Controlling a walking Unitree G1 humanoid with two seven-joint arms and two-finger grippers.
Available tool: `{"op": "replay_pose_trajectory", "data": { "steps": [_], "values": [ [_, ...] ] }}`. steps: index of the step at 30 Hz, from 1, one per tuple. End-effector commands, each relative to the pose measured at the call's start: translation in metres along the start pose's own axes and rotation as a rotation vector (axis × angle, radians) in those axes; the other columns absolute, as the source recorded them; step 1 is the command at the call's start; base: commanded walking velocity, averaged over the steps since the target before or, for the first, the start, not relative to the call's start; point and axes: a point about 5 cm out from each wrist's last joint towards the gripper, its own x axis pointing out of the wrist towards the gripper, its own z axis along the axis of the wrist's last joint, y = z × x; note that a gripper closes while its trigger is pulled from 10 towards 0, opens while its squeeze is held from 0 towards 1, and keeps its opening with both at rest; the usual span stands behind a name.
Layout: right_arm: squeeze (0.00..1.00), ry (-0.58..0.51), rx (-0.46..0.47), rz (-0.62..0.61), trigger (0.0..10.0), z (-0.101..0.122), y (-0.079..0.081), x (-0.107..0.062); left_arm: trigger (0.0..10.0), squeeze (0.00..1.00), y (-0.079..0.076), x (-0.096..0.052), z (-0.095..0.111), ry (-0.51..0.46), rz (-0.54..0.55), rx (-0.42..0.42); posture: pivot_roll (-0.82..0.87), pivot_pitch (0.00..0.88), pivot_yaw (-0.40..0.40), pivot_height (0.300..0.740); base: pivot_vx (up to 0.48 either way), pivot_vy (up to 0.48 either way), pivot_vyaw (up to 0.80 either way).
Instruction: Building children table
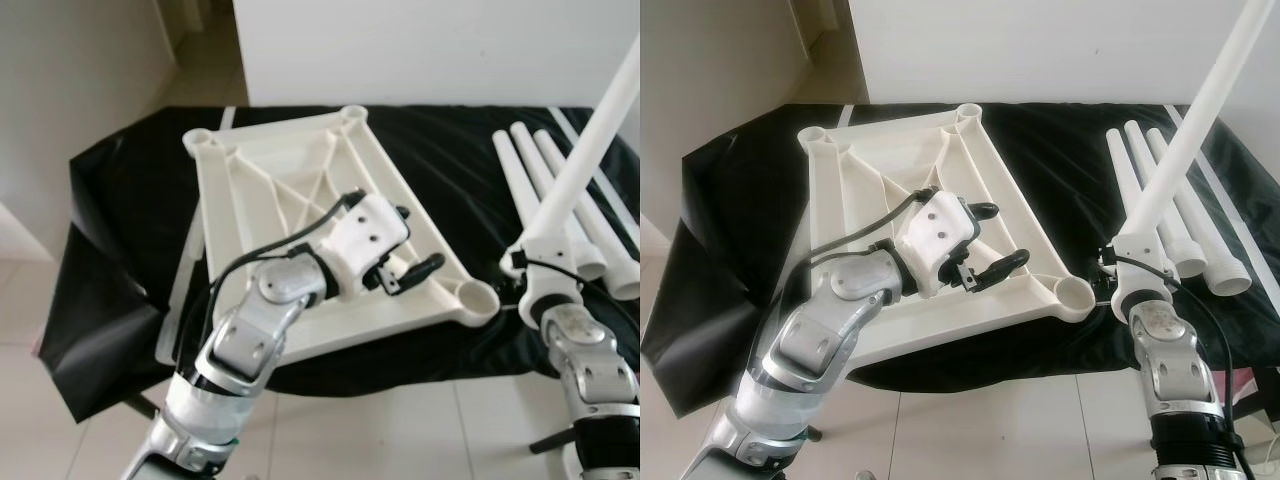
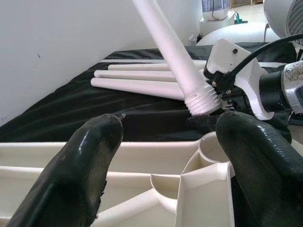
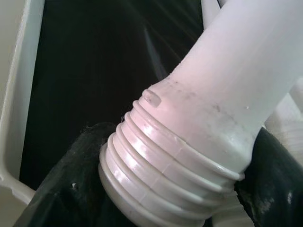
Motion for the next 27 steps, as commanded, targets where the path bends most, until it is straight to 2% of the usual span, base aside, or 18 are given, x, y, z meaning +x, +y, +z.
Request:
{"op": "replay_pose_trajectory", "data": {
  "steps": [1, 3, 7, 8, 14, 16, 17, 19, 20, 27],
  "values": [
    [0.0, 0.015, -0.029, 0.007, 10.0, -0.002, 0.0, -0.002, 10.0, 0.0, 0.002, -0.001, 0.004, -0.013, 0.01, 0.0, -0.07, 0.073, 0.009, 0.74, 0.0, 0.0, 0.0],
    [0.0, 0.025, -0.098, 0.011, 10.0, 0.0, -0.002, -0.002, 10.0, 0.0, 0.002, -0.001, 0.004, -0.016, 0.011, -0.001, -0.07, 0.073, 0.011, 0.74, 0.0, 0.0, 0.0],
    [0.0, 0.037, -0.146, 0.014, 10.0, 0.001, -0.004, -0.002, 10.0, 0.0, 0.002, -0.001, 0.005, -0.018, 0.012, -0.001, -0.07, 0.073, 0.011, 0.74, 0.0, 0.0, 0.0],
    [0.0, 0.047, -0.19, 0.021, 10.0, 0.003, -0.005, -0.002, 10.0, 0.0, 0.003, -0.001, 0.005, -0.02, 0.012, 0.0, -0.07, 0.072, 0.013, 0.74, 0.0, 0.0, 0.0],
    [0.0, 0.071, -0.255, 0.039, 10.0, 0.005, -0.01, -0.003, 10.0, 0.0, 0.003, -0.001, 0.007, -0.027, 0.014, -0.005, -0.07, 0.072, 0.014, 0.74, 0.0, 0.0, 0.0],
    [0.0, 0.072, -0.236, 0.048, 10.0, 0.005, -0.01, -0.004, 10.0, 0.0, 0.003, -0.001, 0.007, -0.029, 0.015, -0.005, -0.07, 0.072, 0.013, 0.74, 0.0, 0.0, 0.0],
    [0.47, 0.073, -0.228, 0.051, 10.0, 0.005, -0.01, -0.004, 10.0, 0.0, 0.003, -0.001, 0.008, -0.03, 0.016, -0.005, -0.07, 0.072, 0.012, 0.74, 0.0, 0.0, 0.0],
    [0.47, 0.078, -0.222, 0.056, 10.0, 0.005, -0.01, -0.004, 10.0, 0.0, 0.003, -0.001, 0.008, -0.031, 0.016, -0.006, -0.07, 0.072, 0.012, 0.74, 0.0, 0.0, 0.0],
    [1.0, 0.077, -0.225, 0.059, 10.0, 0.005, -0.01, -0.004, 10.0, 0.0, 0.003, -0.001, 0.008, -0.031, 0.017, -0.006, -0.07, 0.071, 0.012, 0.74, 0.0, 0.0, 0.0],
    [1.0, 0.07, -0.228, 0.088, 10.0, 0.007, -0.007, -0.004, 10.0, 0.0, 0.002, 0.0, 0.009, -0.035, 0.019, -0.01, -0.07, 0.067, 0.01, 0.74, 0.0, 0.0, 0.0]
  ]
}}
